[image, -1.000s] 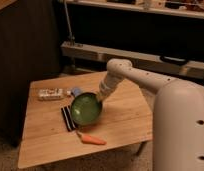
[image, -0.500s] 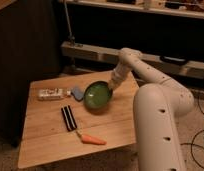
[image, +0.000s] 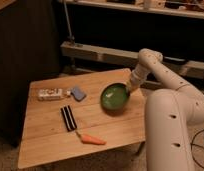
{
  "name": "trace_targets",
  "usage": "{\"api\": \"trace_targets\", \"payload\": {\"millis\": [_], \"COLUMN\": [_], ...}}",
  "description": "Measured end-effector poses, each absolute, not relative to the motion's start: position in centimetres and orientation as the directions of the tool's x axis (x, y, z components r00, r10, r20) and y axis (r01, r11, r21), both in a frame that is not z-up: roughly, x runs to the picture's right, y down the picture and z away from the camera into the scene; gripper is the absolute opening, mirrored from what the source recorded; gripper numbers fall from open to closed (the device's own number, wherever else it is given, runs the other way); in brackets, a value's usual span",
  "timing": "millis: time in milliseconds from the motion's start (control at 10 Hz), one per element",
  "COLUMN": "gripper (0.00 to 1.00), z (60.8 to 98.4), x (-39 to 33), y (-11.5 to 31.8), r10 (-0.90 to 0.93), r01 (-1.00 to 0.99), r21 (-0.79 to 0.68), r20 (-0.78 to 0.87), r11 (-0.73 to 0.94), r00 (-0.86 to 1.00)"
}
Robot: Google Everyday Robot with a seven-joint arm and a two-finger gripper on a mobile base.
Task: Drag the ceramic bowl in a circle
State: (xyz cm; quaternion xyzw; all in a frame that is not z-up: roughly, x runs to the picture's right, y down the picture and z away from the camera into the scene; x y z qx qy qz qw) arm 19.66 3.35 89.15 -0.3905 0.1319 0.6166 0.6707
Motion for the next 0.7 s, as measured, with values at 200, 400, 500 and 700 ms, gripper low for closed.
{"api": "trace_targets", "payload": {"millis": [200,400,500,700], "gripper": [0.0,0.0,0.0,0.0], "z": [86.1,83.4,81.8,80.7], "x": [17.1,15.2,13.9,11.1], "y": [7.0,10.5,12.6,14.5], "r10": [0.684,0.644,0.616,0.583], "r01": [-0.922,-0.912,-0.902,-0.88], "r21": [-0.382,-0.405,-0.428,-0.473], "r20": [-0.688,-0.715,-0.728,-0.729], "r11": [-0.059,-0.062,-0.062,-0.05], "r00": [0.241,0.274,0.303,0.359]}}
